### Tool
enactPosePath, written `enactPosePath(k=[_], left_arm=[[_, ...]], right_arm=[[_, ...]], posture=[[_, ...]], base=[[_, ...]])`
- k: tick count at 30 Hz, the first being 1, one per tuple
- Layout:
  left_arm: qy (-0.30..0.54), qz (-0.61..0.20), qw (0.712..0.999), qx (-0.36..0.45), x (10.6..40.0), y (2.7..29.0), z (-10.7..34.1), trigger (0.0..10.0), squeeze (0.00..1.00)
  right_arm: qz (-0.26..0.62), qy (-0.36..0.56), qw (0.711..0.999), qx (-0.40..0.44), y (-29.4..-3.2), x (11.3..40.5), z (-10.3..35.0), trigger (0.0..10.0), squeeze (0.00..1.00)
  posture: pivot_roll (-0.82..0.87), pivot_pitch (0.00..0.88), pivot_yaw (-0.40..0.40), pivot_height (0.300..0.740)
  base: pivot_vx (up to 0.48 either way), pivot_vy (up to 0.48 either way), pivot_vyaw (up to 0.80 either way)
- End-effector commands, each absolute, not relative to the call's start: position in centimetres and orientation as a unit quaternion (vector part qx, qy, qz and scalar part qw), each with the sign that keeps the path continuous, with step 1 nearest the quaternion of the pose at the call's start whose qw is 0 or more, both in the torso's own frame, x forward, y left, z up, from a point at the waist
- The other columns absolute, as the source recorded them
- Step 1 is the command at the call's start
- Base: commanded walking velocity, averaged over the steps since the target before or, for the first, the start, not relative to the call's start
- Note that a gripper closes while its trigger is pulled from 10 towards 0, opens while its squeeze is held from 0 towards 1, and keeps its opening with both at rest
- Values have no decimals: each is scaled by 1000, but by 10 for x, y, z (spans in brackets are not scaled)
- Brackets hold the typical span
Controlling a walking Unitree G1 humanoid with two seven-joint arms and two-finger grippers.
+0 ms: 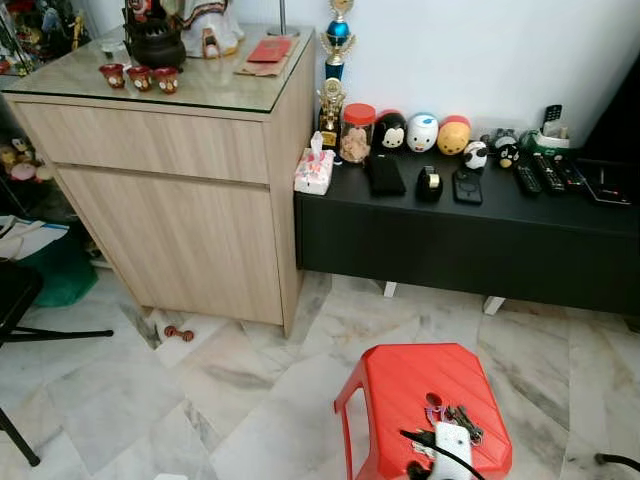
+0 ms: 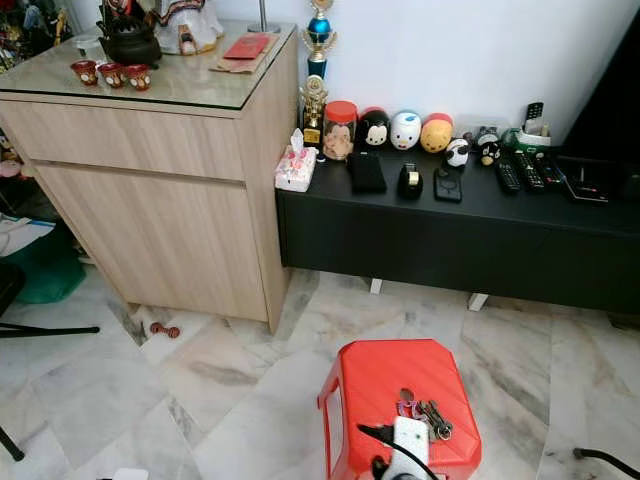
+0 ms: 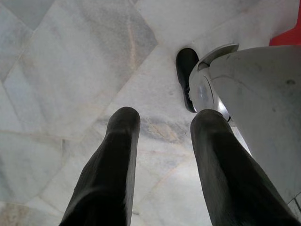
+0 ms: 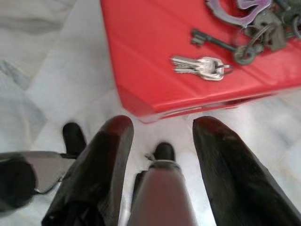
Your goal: Hang keys on a hook
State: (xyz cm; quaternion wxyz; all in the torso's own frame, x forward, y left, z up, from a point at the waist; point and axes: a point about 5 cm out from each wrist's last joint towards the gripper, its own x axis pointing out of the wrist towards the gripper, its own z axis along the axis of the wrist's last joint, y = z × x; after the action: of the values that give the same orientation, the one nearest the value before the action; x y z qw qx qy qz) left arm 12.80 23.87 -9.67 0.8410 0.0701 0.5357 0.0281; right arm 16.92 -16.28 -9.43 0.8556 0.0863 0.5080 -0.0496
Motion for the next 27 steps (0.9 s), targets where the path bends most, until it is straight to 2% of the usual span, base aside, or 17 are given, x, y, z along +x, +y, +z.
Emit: enactPosePath(k=[1,27], left_arm=[[535,32,841,69,126,240,-97,10000,0],[530,37,843,77,127,241,-96,10000,0]], right_arm=[[-72,508,855,79,-185,164,-94,10000,0],[-92,499,859,64,-196,166,-92,10000,0]], posture=[[-31,0,-47,740],[-28,0,-48,740]], base=[[0,0,0],[21,0,0]])
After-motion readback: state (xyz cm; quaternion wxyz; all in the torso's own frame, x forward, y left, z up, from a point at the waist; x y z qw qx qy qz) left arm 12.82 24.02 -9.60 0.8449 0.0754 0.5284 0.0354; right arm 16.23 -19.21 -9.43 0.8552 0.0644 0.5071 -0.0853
